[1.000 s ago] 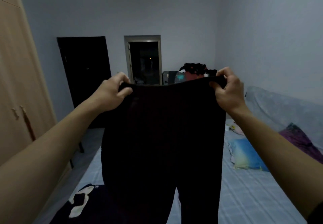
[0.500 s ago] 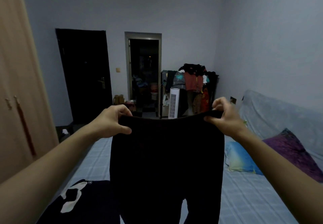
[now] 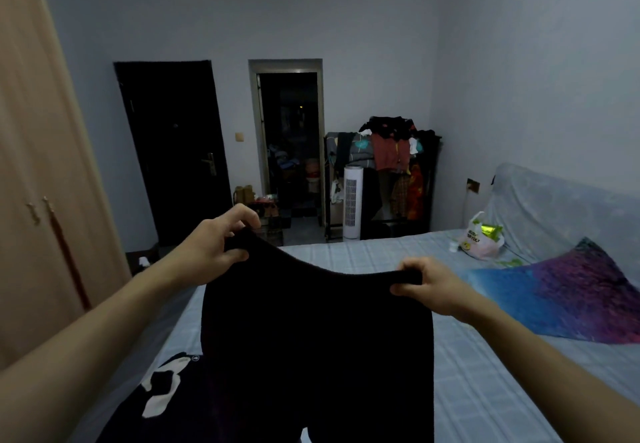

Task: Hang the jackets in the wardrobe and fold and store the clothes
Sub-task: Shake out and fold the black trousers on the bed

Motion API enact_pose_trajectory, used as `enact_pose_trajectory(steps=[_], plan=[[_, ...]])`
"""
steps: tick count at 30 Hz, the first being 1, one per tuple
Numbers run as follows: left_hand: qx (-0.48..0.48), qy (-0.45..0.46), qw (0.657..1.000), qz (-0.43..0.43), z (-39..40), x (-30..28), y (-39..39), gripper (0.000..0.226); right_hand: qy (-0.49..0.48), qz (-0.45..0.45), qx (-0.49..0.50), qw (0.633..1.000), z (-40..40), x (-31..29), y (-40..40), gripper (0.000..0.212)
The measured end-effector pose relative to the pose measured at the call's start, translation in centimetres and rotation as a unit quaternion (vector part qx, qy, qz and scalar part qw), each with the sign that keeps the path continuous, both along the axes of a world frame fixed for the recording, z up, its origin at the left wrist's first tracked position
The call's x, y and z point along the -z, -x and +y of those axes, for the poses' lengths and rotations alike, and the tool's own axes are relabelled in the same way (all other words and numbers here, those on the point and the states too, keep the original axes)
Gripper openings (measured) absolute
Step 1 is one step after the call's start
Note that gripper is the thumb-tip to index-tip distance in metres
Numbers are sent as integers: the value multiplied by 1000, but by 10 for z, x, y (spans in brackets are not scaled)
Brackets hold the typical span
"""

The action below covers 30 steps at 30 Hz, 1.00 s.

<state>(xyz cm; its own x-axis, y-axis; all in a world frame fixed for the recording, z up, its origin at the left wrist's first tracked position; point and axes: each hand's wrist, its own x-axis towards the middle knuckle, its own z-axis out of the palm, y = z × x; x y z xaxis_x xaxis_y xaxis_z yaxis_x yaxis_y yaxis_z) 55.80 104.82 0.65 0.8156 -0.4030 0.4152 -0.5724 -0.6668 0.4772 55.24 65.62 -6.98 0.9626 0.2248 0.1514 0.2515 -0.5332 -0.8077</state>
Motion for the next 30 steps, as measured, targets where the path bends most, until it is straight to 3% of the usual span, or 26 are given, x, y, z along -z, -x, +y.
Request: enact_pose_trajectory(steps=[3, 5, 8, 10, 12, 15, 18, 21, 25, 29, 30], plan=[[14, -113, 992, -47, 7, 9, -1, 49, 6, -46, 45, 998, 4, 5, -3, 14], [21, -127, 990, -51, 12, 15, -1, 49, 0, -63, 64, 996, 5, 6, -5, 18], [33, -86, 994, -58, 17, 23, 1, 47, -4, -97, 90, 991, 6, 7, -4, 24], [50, -26, 998, -19, 20, 27, 4, 37, -5, -143, 96, 985, 7, 7, 0, 27], [59, 15, 998, 21, 24, 27, 5, 30, -23, -178, 48, 983, 7, 7, 8, 29], [52, 25, 998, 14, 32, 26, 1, 32, -12, -177, -64, 982, 7, 5, 18, 24], [44, 17, 999, -3, 38, 23, -1, 36, 32, -173, -102, 979, 8, 3, 19, 21], [51, 24, 998, -7, 39, 23, 0, 38, 44, -136, -96, 985, 6, 2, 18, 20], [54, 33, 998, 3, 40, 26, 3, 37, 80, -162, -44, 983, 4, 6, 20, 26], [74, 16, 997, 21, 44, 30, 7, 4, 129, -158, -26, 979, -3, 4, 20, 36], [72, 17, 997, 15, 45, 30, 9, 11, 136, -148, -29, 979, -4, 3, 21, 38]])
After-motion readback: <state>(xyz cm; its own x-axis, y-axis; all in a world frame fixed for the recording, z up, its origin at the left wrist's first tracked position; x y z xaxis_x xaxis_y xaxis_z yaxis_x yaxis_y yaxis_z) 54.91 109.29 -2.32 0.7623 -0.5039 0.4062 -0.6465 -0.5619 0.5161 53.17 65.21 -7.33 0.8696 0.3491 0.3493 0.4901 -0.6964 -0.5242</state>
